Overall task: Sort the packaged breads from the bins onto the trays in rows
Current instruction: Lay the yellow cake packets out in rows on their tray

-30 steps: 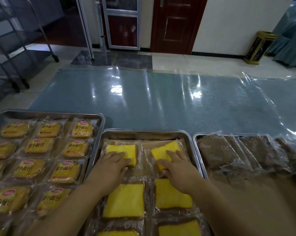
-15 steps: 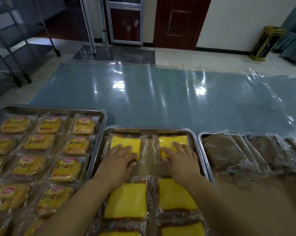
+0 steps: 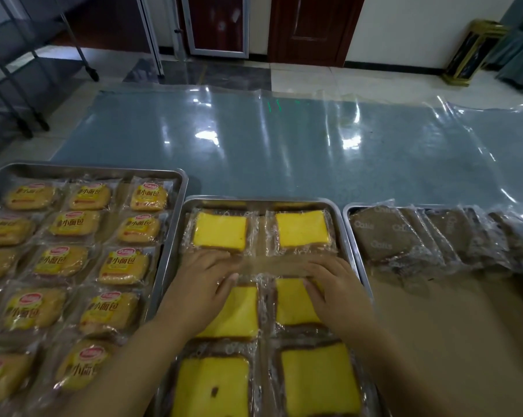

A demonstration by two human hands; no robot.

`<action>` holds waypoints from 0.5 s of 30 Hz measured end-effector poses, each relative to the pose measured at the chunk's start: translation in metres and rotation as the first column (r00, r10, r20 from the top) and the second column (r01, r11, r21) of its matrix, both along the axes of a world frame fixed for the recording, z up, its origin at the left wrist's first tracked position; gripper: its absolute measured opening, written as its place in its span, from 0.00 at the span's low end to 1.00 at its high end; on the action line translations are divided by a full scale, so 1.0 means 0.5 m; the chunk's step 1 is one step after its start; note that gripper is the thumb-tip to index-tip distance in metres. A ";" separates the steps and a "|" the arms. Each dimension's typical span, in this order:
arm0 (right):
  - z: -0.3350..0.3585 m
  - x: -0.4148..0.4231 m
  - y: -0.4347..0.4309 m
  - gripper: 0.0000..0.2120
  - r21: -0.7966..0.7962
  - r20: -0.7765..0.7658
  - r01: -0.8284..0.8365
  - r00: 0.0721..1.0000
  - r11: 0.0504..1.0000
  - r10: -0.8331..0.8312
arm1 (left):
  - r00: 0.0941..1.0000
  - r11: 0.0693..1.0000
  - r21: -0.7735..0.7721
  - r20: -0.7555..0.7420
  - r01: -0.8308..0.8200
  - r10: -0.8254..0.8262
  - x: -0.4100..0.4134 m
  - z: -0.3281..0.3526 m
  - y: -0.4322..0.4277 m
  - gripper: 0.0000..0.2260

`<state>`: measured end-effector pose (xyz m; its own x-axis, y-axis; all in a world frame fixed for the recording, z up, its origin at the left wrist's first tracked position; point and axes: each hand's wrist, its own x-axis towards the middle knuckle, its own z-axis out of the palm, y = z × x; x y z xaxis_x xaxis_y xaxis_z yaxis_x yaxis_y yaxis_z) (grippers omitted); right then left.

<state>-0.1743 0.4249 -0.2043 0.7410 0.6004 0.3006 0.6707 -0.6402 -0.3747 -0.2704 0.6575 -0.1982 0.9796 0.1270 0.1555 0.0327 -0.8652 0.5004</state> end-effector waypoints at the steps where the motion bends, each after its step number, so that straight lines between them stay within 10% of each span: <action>1: 0.001 -0.012 -0.007 0.11 -0.022 0.009 -0.009 1.000 1.000 0.009 | 1.000 1.000 0.006 0.005 0.000 0.000 -0.015 0.001 -0.008 0.10; 15: -0.023 -0.039 -0.015 0.13 -0.247 -0.091 -0.025 0.996 0.969 0.002 | 0.975 0.985 0.142 -0.215 0.096 -0.064 -0.069 -0.039 -0.014 0.17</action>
